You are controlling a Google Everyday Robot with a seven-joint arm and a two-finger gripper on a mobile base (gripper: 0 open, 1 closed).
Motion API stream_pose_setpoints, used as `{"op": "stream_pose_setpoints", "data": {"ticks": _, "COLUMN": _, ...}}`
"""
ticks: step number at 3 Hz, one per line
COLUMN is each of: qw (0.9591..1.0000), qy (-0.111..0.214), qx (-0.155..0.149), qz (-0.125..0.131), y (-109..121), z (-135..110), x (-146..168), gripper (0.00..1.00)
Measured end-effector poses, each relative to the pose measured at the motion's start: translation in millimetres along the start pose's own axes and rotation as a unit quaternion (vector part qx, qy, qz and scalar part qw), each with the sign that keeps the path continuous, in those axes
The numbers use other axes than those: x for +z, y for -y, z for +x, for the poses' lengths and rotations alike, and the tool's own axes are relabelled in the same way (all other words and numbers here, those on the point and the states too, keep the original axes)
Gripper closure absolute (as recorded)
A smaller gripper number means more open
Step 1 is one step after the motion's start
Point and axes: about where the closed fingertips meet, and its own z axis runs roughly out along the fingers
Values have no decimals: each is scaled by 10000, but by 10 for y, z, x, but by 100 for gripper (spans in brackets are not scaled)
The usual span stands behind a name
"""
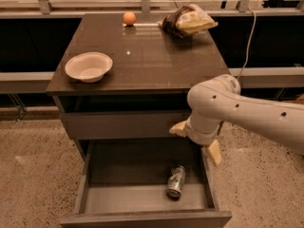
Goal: Pick 7up can from middle drawer and place on counter
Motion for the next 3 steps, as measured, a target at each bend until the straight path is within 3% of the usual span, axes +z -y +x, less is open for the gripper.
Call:
{"op": "stream_pose_setpoints", "data": {"ticks": 1, "qw": 9993, "qy": 188, "qx": -257, "qz": 197, "y": -152, "z": 117, "x": 443, "gripper": 0}}
{"op": "stream_pose_setpoints", "data": {"ticks": 2, "qw": 9989, "qy": 195, "qx": -352, "qz": 232, "y": -146, "z": 120, "x": 486, "gripper": 0}}
{"op": "stream_pose_setpoints", "data": {"ticks": 3, "qw": 9977, "qy": 344, "qx": -584, "qz": 59, "y": -101, "z": 55, "x": 619, "gripper": 0}}
